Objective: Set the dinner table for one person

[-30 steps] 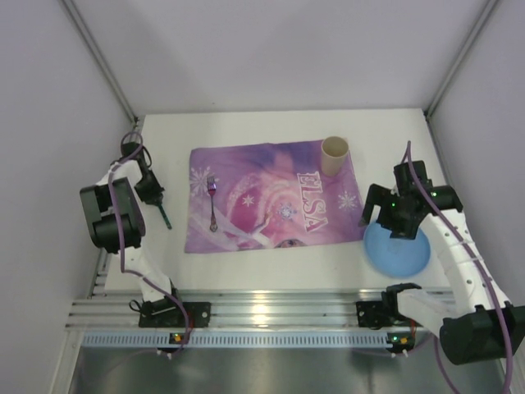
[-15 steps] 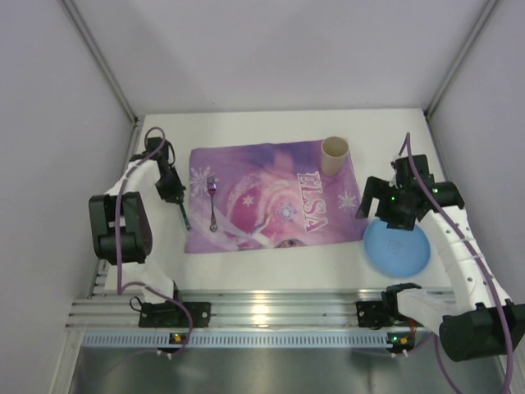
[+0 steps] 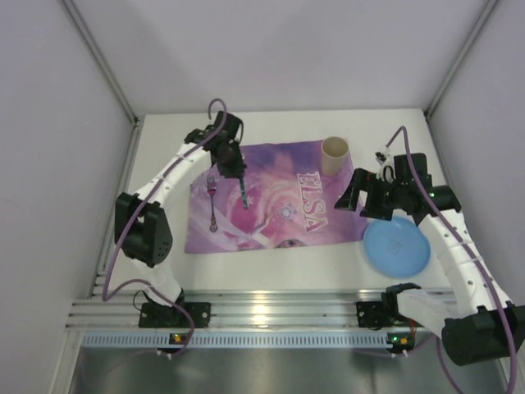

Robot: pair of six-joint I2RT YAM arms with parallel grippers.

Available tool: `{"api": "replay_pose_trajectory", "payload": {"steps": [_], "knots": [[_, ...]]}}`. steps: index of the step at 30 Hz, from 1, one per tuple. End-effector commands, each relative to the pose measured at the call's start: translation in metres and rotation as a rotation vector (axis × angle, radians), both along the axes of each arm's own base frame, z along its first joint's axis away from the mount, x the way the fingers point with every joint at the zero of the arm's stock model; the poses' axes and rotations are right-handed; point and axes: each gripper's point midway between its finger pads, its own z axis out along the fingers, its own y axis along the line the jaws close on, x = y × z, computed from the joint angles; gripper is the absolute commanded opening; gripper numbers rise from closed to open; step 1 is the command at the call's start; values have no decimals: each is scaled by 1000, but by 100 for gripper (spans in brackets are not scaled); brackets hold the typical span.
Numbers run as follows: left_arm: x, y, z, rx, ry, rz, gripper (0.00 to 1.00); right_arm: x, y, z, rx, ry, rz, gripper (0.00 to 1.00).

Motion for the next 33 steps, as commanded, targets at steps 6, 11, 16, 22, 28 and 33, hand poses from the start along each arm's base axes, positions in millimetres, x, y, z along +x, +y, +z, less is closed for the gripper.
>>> {"api": "replay_pose_trajectory", "payload": {"steps": [6,11,16,22,28,33], "knots": [[35,-152,-21,-119,16,-34,0,-19,-3,0,-5,-34,5,100],[40,-223,-52,-162,14,-80,0,-43,-12,-5,-35,-21,-14,100],[36,-259,-67,-228,15,-113,0,-60,-25,-9,-93,-9,-29,100],[31,-279,-74,-251,15,-127,0,-65,-29,-16,-122,3,-23,100],[24,-283,-67,-277,21,-154,53,-61,-37,-22,-171,12,-51,100],[16,-278,-56,-274,8,-190,76,-60,-32,-28,-154,38,-41,100]]}}
